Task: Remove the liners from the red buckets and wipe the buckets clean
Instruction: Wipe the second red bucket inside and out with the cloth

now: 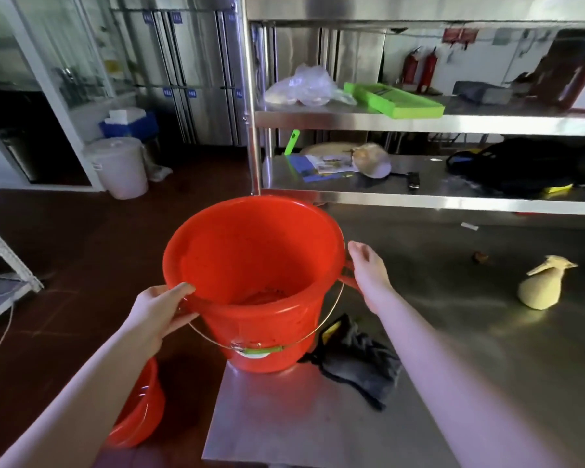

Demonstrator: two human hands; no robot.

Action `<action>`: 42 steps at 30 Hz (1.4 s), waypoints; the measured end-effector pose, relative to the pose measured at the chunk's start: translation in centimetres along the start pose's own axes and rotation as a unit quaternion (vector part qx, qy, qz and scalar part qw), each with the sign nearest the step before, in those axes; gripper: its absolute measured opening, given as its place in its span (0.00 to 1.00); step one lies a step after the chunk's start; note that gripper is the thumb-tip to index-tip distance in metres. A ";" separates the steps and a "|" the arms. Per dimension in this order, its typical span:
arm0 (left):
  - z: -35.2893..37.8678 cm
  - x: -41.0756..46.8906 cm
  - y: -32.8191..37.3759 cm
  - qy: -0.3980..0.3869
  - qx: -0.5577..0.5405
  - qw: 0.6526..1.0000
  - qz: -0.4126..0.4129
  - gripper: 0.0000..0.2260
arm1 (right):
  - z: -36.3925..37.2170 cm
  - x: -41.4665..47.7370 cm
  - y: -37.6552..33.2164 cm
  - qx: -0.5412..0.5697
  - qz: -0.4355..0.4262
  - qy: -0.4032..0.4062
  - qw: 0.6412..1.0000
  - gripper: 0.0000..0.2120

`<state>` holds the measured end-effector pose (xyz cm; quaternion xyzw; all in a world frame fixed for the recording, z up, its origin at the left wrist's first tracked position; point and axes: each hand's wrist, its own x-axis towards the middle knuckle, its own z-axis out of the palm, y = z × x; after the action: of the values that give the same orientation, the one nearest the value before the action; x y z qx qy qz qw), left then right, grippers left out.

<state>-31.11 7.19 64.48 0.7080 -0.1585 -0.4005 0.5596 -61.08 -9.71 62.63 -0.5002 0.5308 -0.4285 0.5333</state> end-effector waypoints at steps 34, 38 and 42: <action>23.3 -8.1 -5.5 0.076 0.484 0.775 0.399 0.27 | -24.9 -0.6 8.6 -0.174 -0.042 -0.003 0.984 0.07; 25.6 -10.2 -6.0 0.084 0.531 0.742 0.401 0.27 | -25.9 -1.2 0.5 -0.113 -0.168 0.027 0.979 0.09; 27.7 -12.2 -5.9 0.131 0.563 0.717 0.389 0.29 | -23.4 -2.1 -4.1 -0.160 -0.317 0.022 0.935 0.13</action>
<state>-60.69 -1.11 62.39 0.8138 -0.5413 0.1125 0.1793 -84.16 -9.97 68.43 -0.7115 0.4178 -0.4955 0.2714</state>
